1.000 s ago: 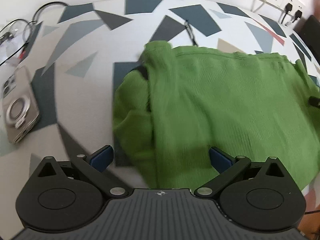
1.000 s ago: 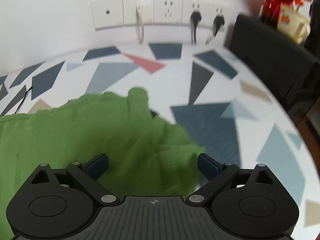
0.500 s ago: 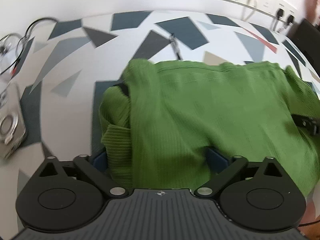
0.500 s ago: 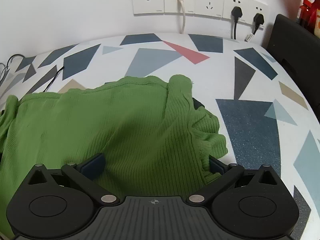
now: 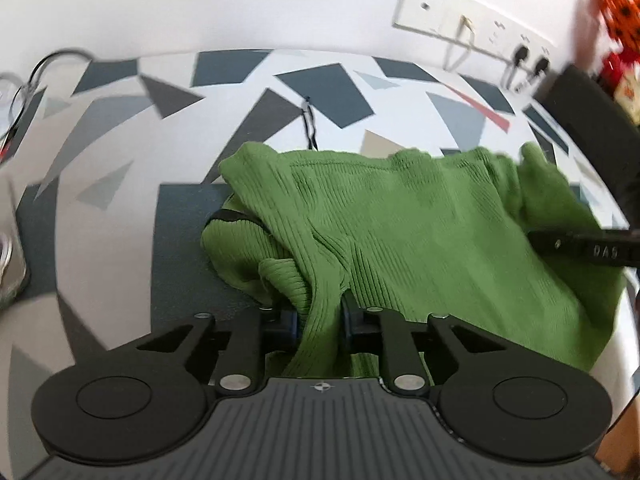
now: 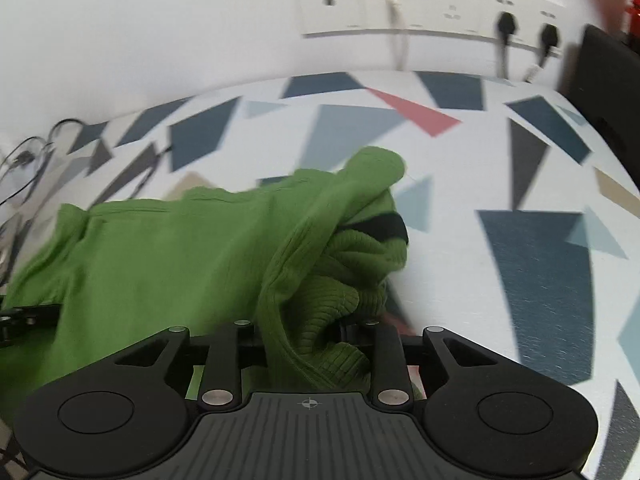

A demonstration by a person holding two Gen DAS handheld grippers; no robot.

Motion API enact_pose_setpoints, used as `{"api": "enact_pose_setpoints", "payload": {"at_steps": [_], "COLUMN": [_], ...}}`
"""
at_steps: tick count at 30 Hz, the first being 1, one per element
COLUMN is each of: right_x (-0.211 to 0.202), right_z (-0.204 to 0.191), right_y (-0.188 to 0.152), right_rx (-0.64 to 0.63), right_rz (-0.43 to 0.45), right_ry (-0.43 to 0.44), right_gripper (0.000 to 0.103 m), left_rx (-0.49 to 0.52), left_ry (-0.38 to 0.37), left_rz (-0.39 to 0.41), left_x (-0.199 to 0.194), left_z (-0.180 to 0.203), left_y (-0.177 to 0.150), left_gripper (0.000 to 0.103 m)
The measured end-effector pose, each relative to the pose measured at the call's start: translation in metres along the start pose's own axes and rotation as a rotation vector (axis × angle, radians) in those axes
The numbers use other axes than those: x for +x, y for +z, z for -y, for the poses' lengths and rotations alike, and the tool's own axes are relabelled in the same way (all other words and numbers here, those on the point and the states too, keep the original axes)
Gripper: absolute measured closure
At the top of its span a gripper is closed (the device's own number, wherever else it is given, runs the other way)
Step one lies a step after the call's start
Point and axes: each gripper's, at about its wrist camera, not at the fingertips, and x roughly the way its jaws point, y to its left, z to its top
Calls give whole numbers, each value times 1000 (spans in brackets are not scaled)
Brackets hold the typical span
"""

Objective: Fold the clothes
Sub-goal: 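Grasp the shirt's folded end with the right gripper while the left gripper grasps beside it, then lift the folded shirt with both grippers and carry it to the wooden chair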

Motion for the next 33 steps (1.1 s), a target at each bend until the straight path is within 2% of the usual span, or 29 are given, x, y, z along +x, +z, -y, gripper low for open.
{"api": "enact_pose_setpoints", "payload": {"at_steps": [6,13,24,28,33], "right_x": [-52,-107,-139,-151,-191], "right_z": [-5,-22,-148,-225,-351], "right_y": [4,11,-3,-32,-100], "right_rx": [26,-114,-289,-386,-508], "right_rz": [171,261,184,132,73], "right_ry": [153,383,732,811,910], "right_gripper": [81,81,81,81,81], "left_rx": [-103,-227,-488,-563,-669], "left_ry": [62,140,423,508,576], "left_rz": [121,258,354,389,414], "left_x": [-67,-146,-288,-338,-411], "left_z": [5,9,-30,-66,-127], "left_y": [-18,-42,-168,-216,-301], "left_gripper": [84,84,84,84,84]}}
